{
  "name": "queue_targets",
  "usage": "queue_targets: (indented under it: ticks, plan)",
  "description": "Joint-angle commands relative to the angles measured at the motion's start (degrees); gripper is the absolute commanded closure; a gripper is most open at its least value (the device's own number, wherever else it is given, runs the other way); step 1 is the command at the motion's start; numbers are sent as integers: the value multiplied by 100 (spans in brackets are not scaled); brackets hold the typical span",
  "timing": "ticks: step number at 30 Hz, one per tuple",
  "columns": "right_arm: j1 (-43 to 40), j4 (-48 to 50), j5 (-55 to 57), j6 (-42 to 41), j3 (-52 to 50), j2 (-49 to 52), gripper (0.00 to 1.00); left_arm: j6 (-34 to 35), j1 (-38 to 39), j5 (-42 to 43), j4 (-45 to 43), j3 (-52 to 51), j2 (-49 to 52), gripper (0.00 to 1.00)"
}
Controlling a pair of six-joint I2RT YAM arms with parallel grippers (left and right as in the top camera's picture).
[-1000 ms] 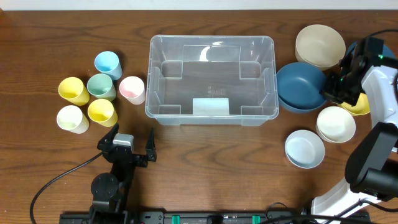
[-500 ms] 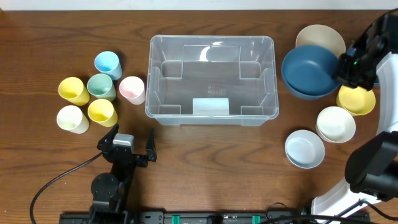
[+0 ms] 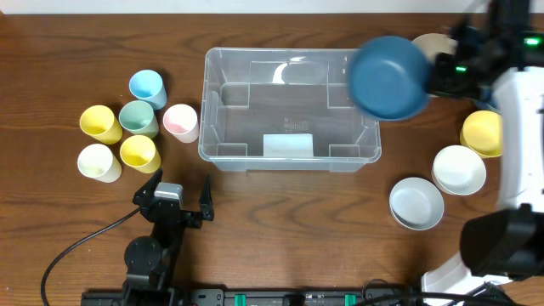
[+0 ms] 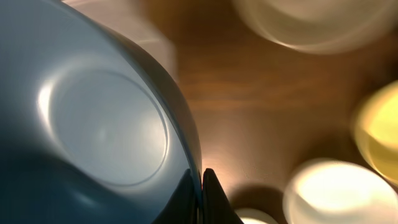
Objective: Pack container
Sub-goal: 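Lift the dark blue bowl and lower it into the clear bin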
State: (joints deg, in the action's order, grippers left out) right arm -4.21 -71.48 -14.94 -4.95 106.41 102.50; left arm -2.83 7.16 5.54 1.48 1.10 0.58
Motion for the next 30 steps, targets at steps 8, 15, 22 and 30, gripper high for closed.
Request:
queue_targets:
  ticks: [8, 15, 22, 30]
  plan:
    - [1993, 1215, 1121, -85, 149, 52, 99, -13, -35, 46, 214, -87, -35, 2]
    - [2201, 1515, 2009, -236, 146, 619, 99, -13, -35, 46, 214, -87, -35, 2]
    - [2186, 1550, 2201, -361, 146, 1416, 99, -13, -35, 46, 214, -87, -35, 2]
    - [2175, 1554, 2221, -446, 146, 1982, 99, -13, -35, 46, 214, -87, -35, 2]
